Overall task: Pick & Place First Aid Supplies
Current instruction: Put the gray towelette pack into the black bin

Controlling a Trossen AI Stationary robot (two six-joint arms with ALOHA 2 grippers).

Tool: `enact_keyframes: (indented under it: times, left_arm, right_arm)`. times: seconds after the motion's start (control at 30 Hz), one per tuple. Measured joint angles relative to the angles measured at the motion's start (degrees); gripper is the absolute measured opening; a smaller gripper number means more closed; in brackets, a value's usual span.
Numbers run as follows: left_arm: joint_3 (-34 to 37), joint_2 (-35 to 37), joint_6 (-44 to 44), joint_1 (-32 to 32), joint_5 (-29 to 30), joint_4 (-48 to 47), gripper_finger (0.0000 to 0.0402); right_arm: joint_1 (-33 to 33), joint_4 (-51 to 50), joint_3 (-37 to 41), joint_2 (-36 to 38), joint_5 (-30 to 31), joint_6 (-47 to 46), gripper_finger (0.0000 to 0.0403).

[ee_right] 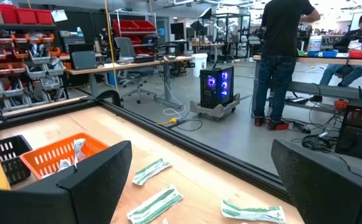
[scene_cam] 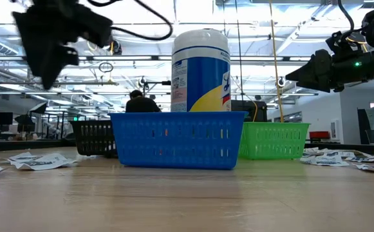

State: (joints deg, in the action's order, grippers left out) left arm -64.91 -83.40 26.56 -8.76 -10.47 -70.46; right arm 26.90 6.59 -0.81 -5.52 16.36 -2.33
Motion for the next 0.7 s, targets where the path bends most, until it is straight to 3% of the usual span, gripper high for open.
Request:
enact_keyframes:
  times: [0.7]
  left_arm:
    - [17.3,0.0,20.0,-15.2,2.2,17.7,0.0241]
  right_arm:
    - [0.0,0.0,0.0,0.0,0.0,0.0,0.038]
